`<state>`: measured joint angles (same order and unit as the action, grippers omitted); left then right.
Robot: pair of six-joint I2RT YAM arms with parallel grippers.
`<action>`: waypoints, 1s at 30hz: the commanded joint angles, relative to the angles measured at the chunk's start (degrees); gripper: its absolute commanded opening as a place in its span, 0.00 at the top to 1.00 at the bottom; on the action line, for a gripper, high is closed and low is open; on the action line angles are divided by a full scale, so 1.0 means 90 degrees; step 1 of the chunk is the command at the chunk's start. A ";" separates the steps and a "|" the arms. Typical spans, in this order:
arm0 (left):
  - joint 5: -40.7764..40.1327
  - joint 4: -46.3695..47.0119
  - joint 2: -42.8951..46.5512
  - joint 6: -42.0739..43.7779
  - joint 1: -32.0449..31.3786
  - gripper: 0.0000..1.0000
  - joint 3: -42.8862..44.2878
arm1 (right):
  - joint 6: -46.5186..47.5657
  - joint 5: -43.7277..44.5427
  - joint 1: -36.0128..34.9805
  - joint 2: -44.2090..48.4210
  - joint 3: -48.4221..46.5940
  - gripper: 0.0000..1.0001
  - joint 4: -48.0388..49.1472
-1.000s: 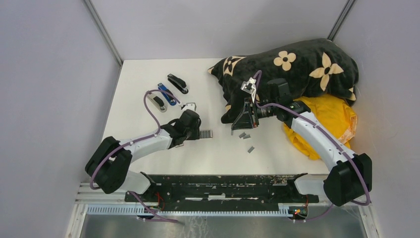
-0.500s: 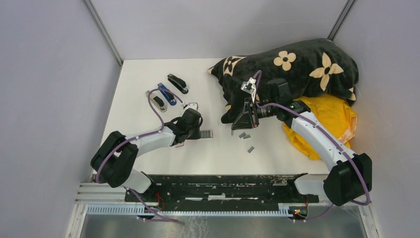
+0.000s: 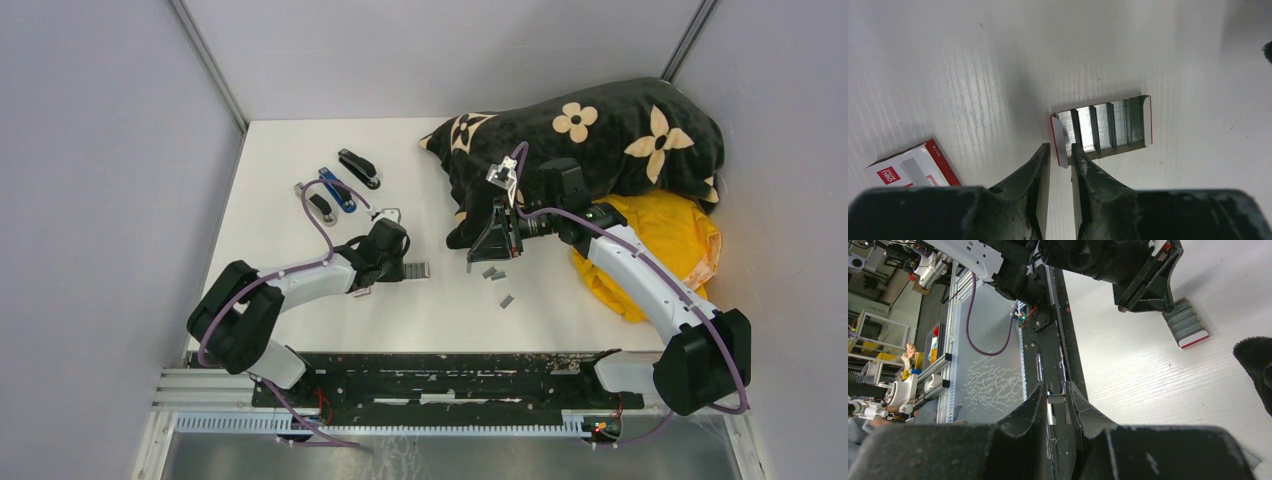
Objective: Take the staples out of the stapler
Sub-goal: Pick up the staple from the center of the board, then place the staple in the staple box.
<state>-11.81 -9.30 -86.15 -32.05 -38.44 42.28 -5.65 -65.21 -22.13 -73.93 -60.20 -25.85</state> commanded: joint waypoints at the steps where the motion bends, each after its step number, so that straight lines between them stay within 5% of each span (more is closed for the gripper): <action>1: 0.0050 0.0162 -0.0106 0.0232 0.0054 0.72 0.0224 | 0.0112 -0.0042 -0.0038 0.0021 -0.0285 0.80 0.0059; 30: 0.0598 0.0612 0.0399 -0.0080 0.0077 0.93 -0.0186 | 0.0280 0.0058 -0.0033 -0.0155 -0.0326 0.80 -0.0142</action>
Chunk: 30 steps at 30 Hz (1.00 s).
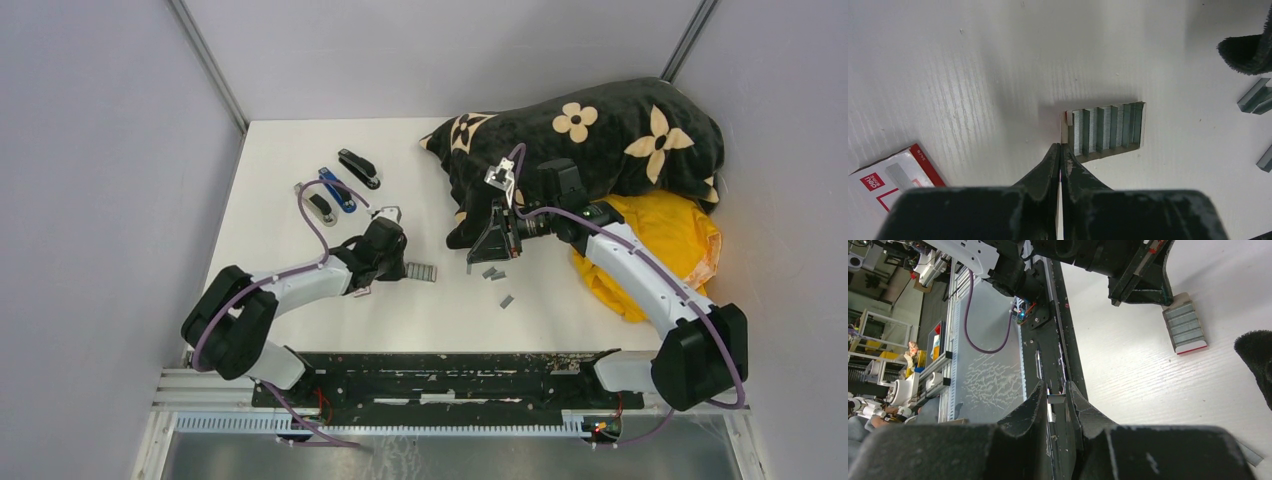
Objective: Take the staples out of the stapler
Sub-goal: Place the staple in the staple box.
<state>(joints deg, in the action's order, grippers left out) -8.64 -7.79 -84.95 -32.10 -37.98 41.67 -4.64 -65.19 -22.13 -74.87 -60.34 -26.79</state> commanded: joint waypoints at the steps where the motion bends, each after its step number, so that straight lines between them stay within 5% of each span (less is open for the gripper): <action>1: 0.0294 0.0492 0.0273 -0.0134 0.0021 0.93 -0.0148 | 0.0174 0.0080 -0.0033 -0.0061 -0.0311 0.80 -0.0054; 16: 0.0651 0.1228 0.0871 -0.1264 -0.0008 0.97 -0.0985 | 0.0139 0.1134 -0.0523 -0.0642 -0.0201 0.80 -0.0061; 30: -0.0119 0.1771 0.1186 -0.2870 -0.0653 0.97 -0.1724 | -0.0066 0.2863 -0.1794 -0.1749 -0.0869 0.79 -0.0398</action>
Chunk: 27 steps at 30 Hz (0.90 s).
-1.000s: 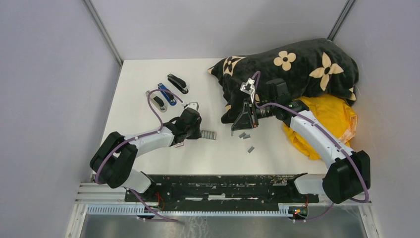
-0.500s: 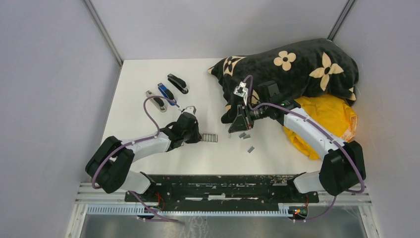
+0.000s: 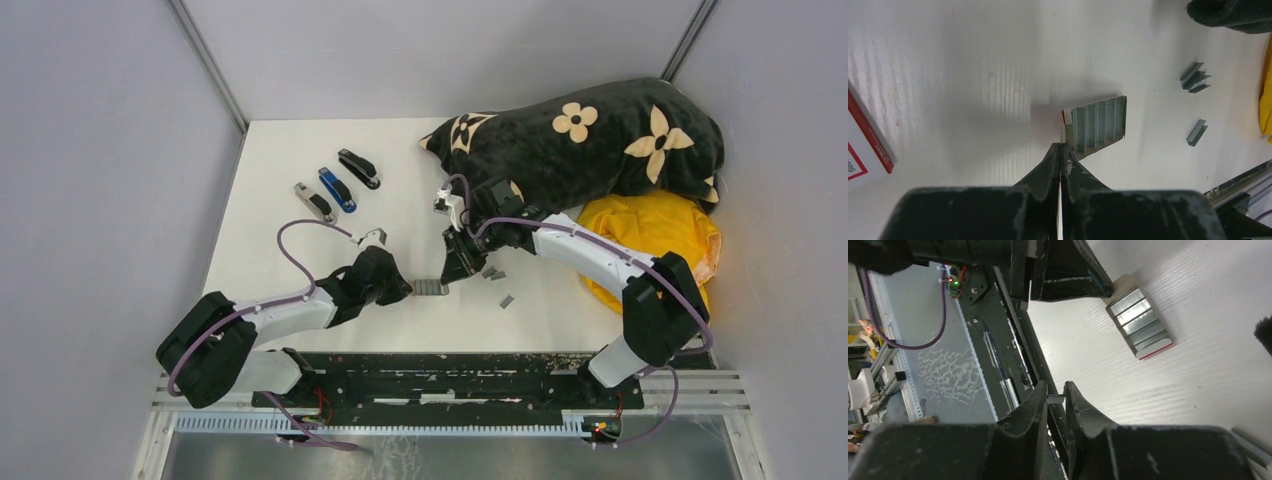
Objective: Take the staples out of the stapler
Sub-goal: Place the staple in the staple box.
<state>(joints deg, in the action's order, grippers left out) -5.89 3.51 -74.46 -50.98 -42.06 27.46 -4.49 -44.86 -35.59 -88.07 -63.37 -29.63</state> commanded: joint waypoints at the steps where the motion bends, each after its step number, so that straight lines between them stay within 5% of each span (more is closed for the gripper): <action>1: -0.0463 0.0617 -0.0001 -0.0860 -0.0237 0.97 -0.0203 | -0.0099 0.0697 -0.0379 -0.0379 -0.0596 0.79 -0.0118; 27: -0.1891 0.1623 0.0308 -0.2644 -0.1407 0.97 -0.1089 | -0.0797 0.2305 -0.1298 -0.1732 -0.1351 0.77 -0.0253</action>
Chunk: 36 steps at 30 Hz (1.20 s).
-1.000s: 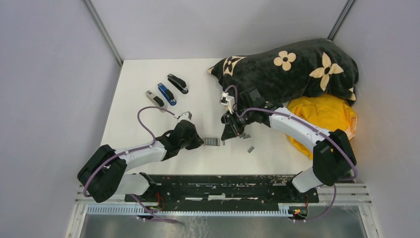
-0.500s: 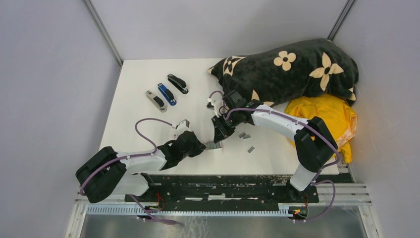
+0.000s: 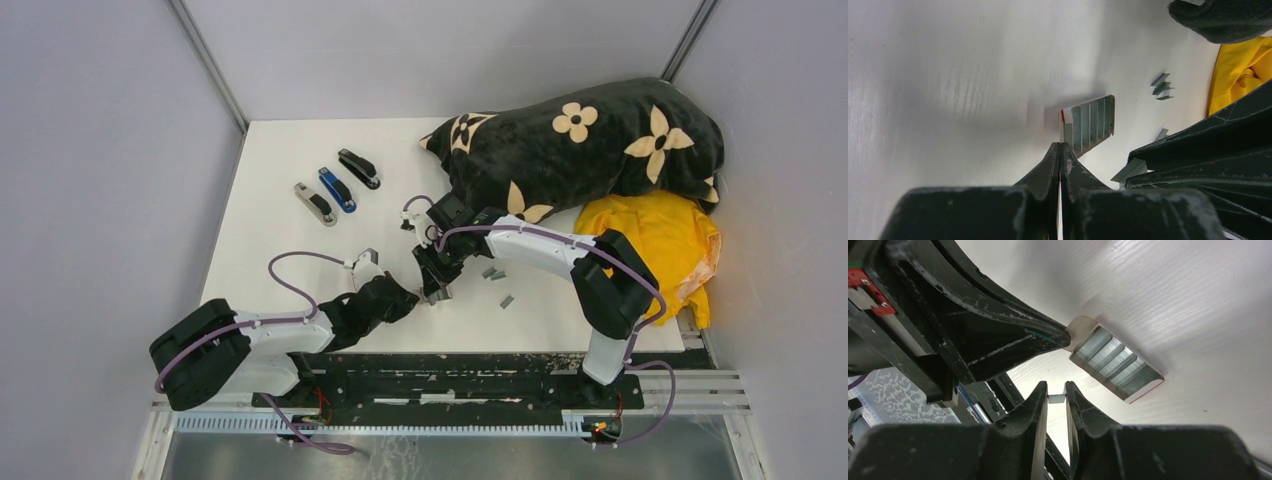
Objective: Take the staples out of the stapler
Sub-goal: Place the staple in the staple box.
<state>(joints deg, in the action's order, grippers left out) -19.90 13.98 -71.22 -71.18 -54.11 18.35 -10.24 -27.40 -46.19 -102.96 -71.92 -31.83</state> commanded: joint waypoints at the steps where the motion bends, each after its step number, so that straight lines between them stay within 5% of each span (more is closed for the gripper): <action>1: -0.0349 0.0475 -0.0068 -0.0418 -0.0088 0.97 -0.0087 | -0.0169 0.0434 -0.0150 -0.0134 -0.0470 0.77 -0.0059; 36: -0.0484 0.0660 -0.0226 -0.0456 -0.0179 0.97 -0.0314 | -0.0366 0.0611 -0.0220 -0.0573 -0.0912 0.73 -0.0176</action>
<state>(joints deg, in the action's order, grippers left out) -22.04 16.93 -73.43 -72.62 -55.37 16.43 -14.66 -20.47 -48.01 -109.36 -77.47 -33.87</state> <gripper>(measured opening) 0.037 0.269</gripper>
